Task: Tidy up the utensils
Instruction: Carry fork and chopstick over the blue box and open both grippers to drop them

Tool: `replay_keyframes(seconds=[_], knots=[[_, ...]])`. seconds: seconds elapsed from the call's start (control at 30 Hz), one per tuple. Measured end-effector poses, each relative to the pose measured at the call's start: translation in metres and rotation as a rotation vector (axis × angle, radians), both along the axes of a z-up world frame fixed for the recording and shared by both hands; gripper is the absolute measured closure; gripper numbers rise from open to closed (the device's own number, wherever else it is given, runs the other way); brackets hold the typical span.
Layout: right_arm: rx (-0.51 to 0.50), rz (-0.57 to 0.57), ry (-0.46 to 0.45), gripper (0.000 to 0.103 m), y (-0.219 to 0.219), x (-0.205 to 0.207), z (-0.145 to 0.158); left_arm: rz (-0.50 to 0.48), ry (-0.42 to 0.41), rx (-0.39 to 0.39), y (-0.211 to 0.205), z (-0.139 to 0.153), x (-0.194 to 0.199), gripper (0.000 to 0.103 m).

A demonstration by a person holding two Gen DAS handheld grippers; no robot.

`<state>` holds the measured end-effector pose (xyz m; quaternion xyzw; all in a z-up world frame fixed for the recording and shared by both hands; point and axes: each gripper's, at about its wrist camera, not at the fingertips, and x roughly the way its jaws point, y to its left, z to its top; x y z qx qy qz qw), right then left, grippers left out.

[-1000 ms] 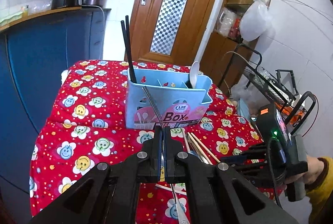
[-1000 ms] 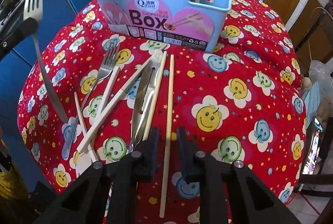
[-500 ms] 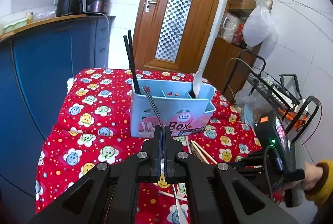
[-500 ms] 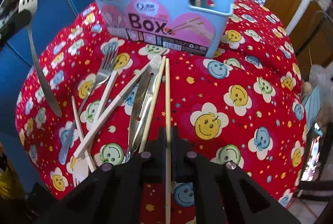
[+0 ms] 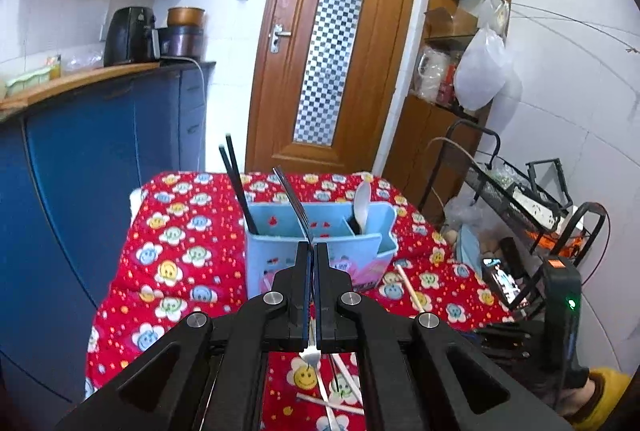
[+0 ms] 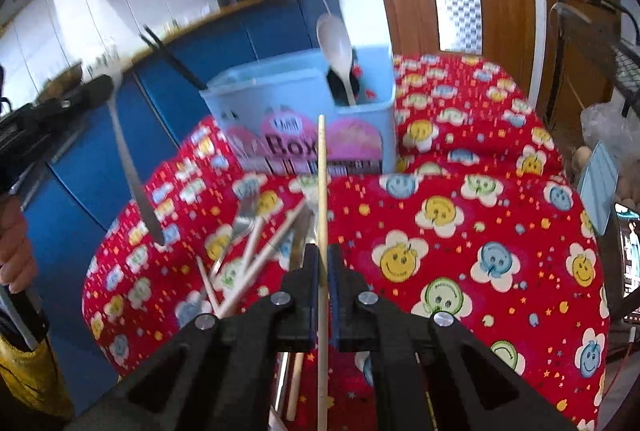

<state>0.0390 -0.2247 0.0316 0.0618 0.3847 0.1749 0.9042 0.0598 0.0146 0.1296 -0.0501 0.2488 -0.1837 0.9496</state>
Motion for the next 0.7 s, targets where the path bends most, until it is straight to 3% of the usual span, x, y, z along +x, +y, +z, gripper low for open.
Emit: replay_keyframes(seconds=[0.3, 0.7], knots=[[0.087, -0.029, -0.101, 0.097, -0.011, -0.007, 0.011, 0.017, -0.029, -0.028, -0.009, 0.026, 0.009, 0.102], [0.093, -0.045, -0.208, 0.097, -0.017, -0.005, 0.026, 0.120, -0.159, -0.044, -0.013, 0.062, 0.036, 0.102]])
